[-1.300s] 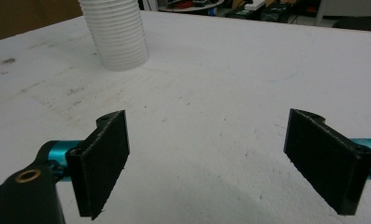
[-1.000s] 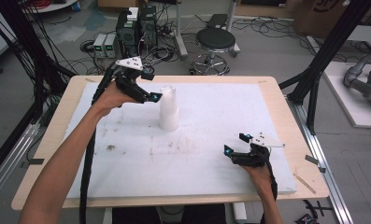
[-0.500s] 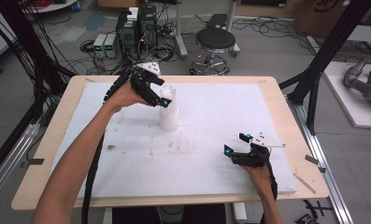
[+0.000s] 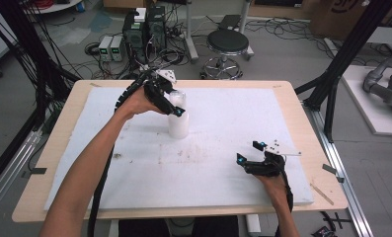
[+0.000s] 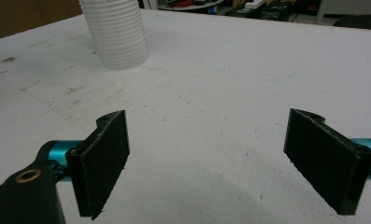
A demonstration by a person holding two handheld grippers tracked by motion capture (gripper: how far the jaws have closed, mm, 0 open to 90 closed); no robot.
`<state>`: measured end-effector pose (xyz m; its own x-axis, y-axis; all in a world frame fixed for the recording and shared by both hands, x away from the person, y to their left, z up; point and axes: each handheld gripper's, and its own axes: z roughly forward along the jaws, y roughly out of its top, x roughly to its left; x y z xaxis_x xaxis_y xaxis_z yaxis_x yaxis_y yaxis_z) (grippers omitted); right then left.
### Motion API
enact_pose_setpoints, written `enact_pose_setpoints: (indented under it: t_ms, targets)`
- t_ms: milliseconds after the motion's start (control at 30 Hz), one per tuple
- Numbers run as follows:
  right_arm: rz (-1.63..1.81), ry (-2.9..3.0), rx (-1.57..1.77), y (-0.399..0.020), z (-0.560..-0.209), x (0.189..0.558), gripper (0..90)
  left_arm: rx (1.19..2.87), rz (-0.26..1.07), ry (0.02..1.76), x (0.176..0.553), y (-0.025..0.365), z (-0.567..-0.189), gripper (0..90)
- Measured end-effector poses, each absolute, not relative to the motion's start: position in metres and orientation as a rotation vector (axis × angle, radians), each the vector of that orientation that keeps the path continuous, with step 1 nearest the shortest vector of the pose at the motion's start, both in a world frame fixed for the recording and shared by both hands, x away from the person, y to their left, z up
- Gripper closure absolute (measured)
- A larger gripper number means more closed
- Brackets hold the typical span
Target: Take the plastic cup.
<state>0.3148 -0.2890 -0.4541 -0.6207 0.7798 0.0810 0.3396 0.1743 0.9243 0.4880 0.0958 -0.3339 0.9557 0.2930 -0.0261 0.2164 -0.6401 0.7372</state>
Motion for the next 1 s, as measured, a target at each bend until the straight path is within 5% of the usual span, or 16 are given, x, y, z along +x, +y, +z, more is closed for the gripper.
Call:
enact_pose_setpoints:
  t_ms: [533, 1000]
  targets:
    - [1.432, 2.051, 1.054, -0.289, -0.4541, 0.3156, 14.2, 2.312, 0.079, 0.357, 0.4896, 0.093, -0.336, 32.5]
    - [1.435, 2.052, 1.064, -0.2891, -0.4541, 0.3158, 14.2, 2.326, 0.085, 0.372, 0.4879, 0.0919, -0.3325, 34.0]
